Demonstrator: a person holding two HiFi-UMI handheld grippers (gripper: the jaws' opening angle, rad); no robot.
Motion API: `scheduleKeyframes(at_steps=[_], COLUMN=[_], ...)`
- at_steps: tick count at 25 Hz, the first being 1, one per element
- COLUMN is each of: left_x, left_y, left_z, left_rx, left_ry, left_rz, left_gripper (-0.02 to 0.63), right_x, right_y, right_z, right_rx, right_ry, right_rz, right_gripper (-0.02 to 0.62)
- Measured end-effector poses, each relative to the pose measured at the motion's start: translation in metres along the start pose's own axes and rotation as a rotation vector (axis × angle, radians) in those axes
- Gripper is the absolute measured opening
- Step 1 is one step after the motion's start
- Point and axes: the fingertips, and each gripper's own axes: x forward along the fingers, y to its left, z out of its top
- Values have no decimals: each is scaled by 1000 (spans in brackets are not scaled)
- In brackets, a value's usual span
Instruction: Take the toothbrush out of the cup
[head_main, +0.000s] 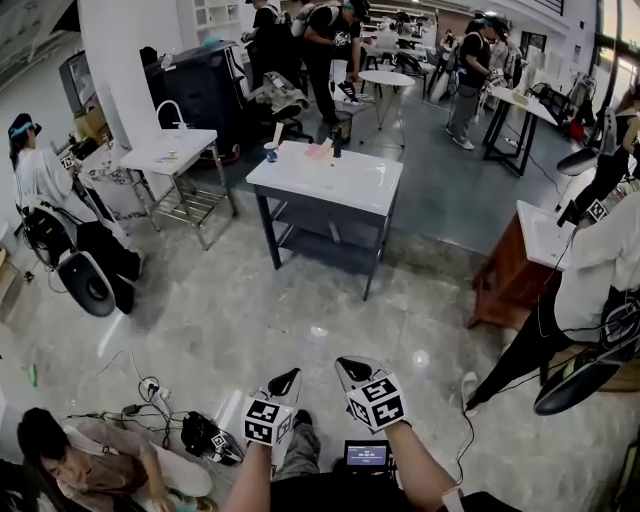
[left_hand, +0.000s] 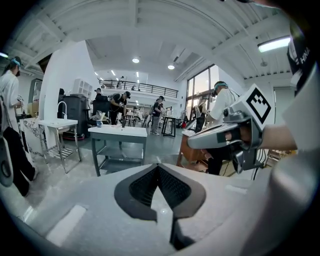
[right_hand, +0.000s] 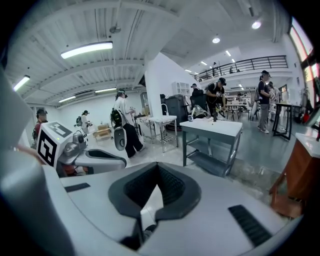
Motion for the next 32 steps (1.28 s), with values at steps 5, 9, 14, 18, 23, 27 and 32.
scheduleKeyframes(at_steps=[5,9,14,18,23,27,32], left_x=[39,67,94,109,130,140,161], left_y=[47,88,141,178,208,229,249], left_z=[9,26,49,61,68,69,73], left_rx=[-9,-5,4,4,5,-4,-13], left_ry=[-1,1,13,13,24,32,37], left_rz=[-23,-52,-89,-115,-140,-141,-142], left_gripper=[6,6,6,6,6,6,6], right_x=[51,92,142,178,210,229,253], right_y=[-24,-40,-57,-56,-66,-72,-83], right_z=[20,46,83,105,122,129,139], right_rx=[-6,-5,12,5,6,8,0], right_ry=[17,26,31,34,43,53,60], right_rz=[-24,-45,-78,-89,-102,-107,-96], right_gripper=[9,9,9,9,9,9,9])
